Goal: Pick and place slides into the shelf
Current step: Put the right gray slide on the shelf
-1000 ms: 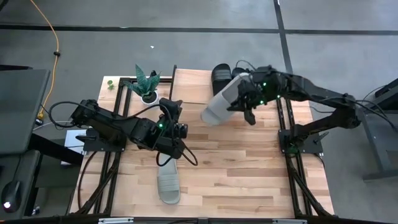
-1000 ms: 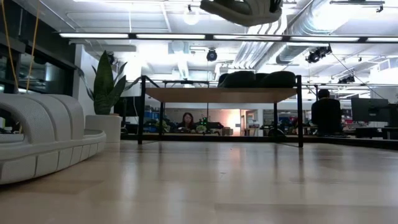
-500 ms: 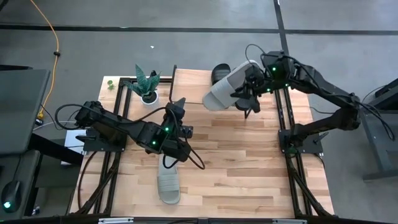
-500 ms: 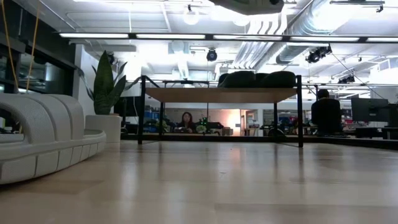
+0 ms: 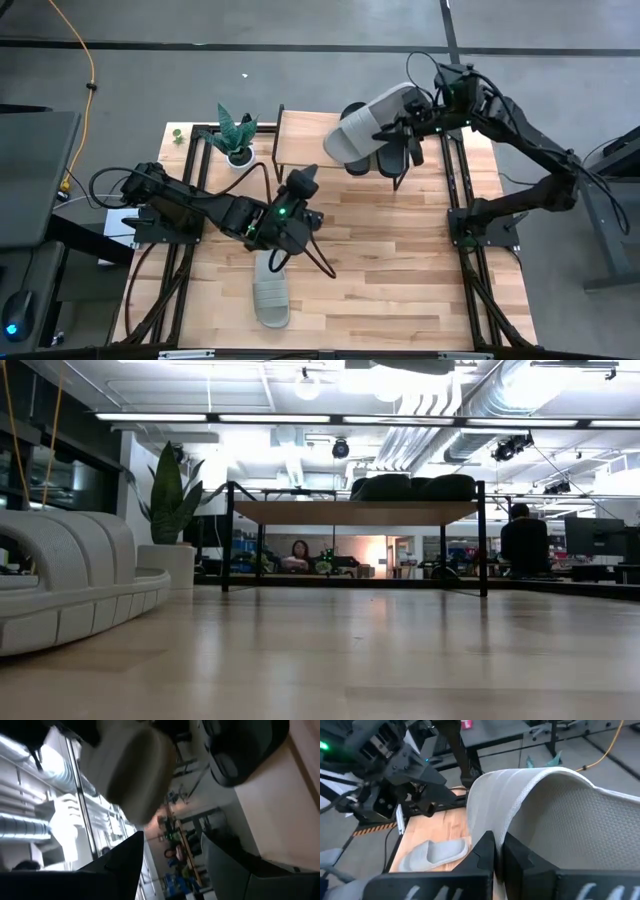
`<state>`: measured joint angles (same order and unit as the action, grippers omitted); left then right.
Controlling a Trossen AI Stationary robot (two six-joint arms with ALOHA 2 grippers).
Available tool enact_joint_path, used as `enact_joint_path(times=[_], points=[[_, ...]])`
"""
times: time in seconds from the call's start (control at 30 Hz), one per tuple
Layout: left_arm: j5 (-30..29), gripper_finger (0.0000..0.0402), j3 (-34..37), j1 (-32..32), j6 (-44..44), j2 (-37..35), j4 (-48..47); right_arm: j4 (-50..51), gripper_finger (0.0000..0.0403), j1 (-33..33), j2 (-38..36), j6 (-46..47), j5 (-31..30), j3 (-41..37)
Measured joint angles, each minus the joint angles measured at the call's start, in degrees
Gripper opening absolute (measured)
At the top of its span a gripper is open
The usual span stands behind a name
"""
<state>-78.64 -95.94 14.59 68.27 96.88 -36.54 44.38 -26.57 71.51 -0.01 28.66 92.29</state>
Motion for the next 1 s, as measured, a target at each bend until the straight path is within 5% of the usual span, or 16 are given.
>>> enact_joint_path(times=[0.4,1.0], points=[[6.5,0.0189,0.0,-5.4,11.7,0.0,11.1,0.0,0.0,-0.1,2.1,-0.4,2.3,0.0],[13.2,0.0189,0.0,-7.9,12.4,0.8,11.9,-3.2,0.0,-0.4,2.0,0.3,7.1,-0.1]])
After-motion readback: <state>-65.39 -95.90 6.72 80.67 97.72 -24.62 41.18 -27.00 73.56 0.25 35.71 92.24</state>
